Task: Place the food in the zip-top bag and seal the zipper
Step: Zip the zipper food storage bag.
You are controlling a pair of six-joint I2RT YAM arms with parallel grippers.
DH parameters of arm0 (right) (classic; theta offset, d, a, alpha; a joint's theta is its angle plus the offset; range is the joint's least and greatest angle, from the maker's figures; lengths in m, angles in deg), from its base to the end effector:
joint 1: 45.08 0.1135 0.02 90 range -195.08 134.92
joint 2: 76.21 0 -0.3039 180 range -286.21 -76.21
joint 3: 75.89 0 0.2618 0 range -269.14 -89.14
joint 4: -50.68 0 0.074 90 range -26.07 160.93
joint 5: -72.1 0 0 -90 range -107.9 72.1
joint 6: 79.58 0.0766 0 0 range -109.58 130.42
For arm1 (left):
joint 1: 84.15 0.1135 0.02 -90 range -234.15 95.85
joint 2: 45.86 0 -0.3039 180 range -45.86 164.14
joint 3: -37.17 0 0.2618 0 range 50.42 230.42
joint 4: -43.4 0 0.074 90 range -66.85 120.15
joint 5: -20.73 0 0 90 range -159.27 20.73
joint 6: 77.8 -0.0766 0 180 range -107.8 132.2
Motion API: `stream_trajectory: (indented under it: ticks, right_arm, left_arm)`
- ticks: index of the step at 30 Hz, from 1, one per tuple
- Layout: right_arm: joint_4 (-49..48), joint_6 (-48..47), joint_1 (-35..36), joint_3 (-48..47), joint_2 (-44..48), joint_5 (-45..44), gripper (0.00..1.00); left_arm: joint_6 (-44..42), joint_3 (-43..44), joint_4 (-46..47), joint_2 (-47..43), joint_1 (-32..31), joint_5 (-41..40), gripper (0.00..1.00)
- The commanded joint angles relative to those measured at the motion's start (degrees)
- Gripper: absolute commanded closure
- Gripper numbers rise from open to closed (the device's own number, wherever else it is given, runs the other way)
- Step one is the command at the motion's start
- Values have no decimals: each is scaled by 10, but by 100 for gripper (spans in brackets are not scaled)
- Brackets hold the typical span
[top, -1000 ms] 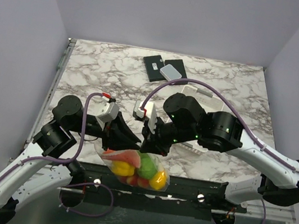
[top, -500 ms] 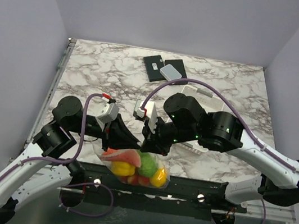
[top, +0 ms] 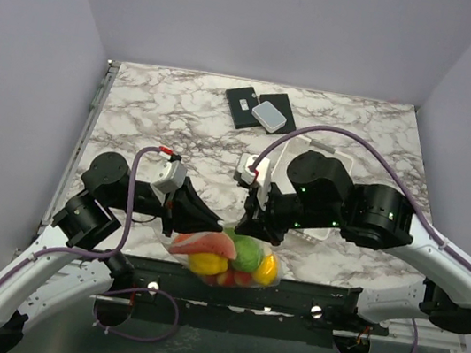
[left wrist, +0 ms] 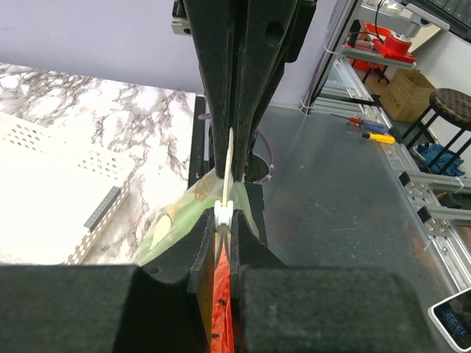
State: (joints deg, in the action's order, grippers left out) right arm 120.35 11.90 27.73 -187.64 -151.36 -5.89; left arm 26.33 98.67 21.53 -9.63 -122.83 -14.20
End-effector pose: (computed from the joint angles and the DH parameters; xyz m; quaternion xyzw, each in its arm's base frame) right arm 0.0667 0.2694 0.4821 -0.5503 0.6812 0.3595 0.3223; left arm 0.0617 -0.1298 0.4119 0.4580 0.5227 -0.5710 0.4370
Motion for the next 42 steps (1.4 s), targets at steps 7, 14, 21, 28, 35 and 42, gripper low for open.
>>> stream_trajectory:
  ticks: [7, 14, 21, 28, 35, 42]
  right_arm:
    - [-39, 15, 5, 3, 82, -93, 99]
    - [-66, 27, 5, 26, 122, -169, 99]
    - [-98, 29, 5, 46, 163, -230, 99]
    - [-116, 31, 5, 63, 195, -288, 99]
    - [-137, 37, 5, 77, 224, -349, 99]
    - [-171, 41, 5, 98, 258, -399, 99]
  left_arm:
    - [0, -10, -14, 1, 0, -12, 99]
    - [0, -15, -16, 1, 1, -15, 99]
    - [0, -21, -20, -2, 1, -24, 99]
    - [0, -24, -23, -2, 1, -34, 99]
    - [-4, -27, -31, -7, 1, -52, 99]
    - [-5, -37, -39, -17, 0, -75, 99]
